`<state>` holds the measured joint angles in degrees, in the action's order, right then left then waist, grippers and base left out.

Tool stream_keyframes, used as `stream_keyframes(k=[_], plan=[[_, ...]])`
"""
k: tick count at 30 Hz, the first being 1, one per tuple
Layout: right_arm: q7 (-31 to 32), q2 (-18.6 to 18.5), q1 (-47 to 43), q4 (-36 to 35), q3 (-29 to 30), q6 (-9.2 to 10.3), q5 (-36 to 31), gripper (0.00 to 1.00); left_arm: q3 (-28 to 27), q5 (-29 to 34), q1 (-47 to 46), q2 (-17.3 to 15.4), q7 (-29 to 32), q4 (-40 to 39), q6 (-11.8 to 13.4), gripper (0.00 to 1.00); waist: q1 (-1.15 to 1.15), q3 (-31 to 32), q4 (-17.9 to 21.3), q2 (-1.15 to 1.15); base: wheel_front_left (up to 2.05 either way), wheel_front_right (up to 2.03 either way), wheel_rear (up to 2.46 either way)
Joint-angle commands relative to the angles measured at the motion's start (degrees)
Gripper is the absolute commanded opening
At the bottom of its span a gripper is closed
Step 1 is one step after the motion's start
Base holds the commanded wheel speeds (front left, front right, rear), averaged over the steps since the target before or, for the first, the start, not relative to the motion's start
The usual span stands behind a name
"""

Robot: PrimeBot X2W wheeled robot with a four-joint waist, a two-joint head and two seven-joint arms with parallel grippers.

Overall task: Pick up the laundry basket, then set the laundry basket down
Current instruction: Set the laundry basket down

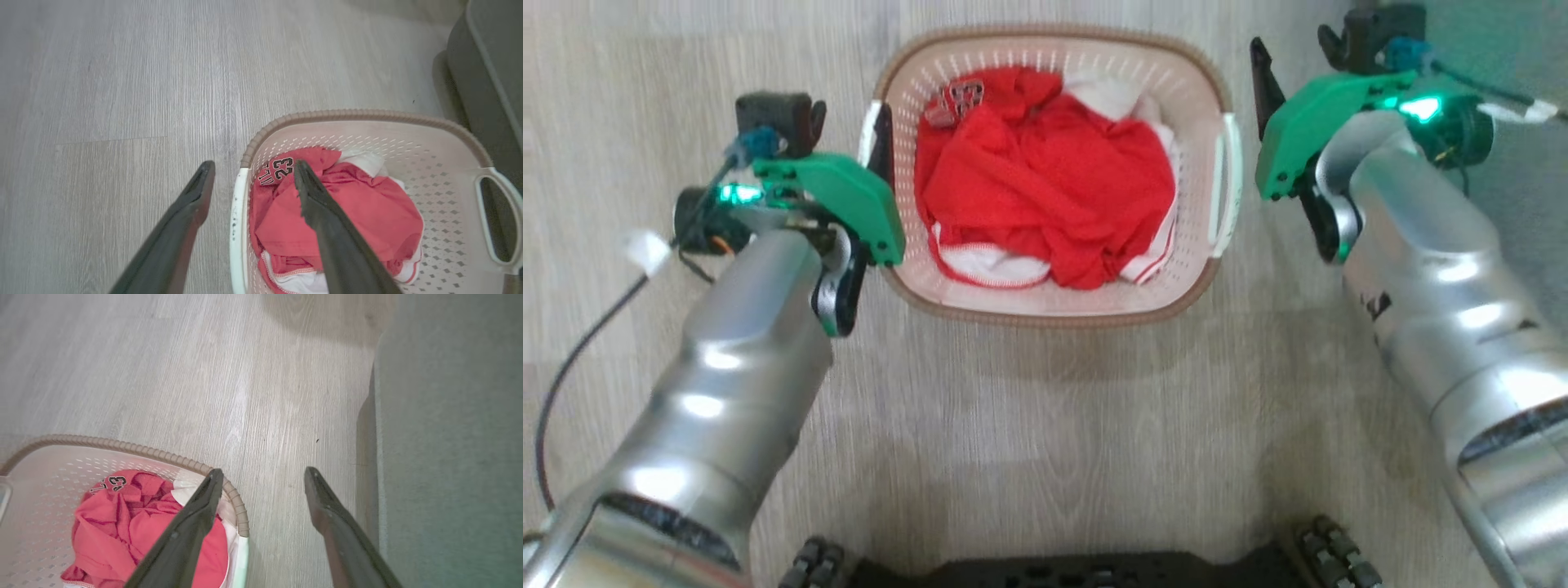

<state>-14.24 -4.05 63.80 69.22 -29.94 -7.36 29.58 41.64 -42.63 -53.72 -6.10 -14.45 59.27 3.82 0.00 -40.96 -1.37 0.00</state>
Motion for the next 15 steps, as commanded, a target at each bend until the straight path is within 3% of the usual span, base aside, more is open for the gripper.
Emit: stream_keyframes(k=[1,8,15], plan=[[-0.74,1.16,-3.92,-2.22,1.12,-0.13,-1.48,1.0,-2.78,1.47,2.67,-2.57,-0.54,-2.96,0.63,1.0,0.0,4.36,0.69,0.0,0.0,0.0,0.0],[-0.74,1.17,-14.18,-12.92,9.59,-0.13,-8.0,1.0,-12.38,9.74,14.32,-3.22,-0.54,-15.66,1.17,1.0,0.0,14.5,0.91,0.0,0.0,0.0,0.0],[-0.75,1.17,-26.87,-25.27,15.25,-0.13,-10.37,1.0,-20.69,18.53,26.83,-2.03,-0.54,-27.83,-0.24,1.0,0.0,24.24,1.1,0.0,0.0,0.0,0.0]])
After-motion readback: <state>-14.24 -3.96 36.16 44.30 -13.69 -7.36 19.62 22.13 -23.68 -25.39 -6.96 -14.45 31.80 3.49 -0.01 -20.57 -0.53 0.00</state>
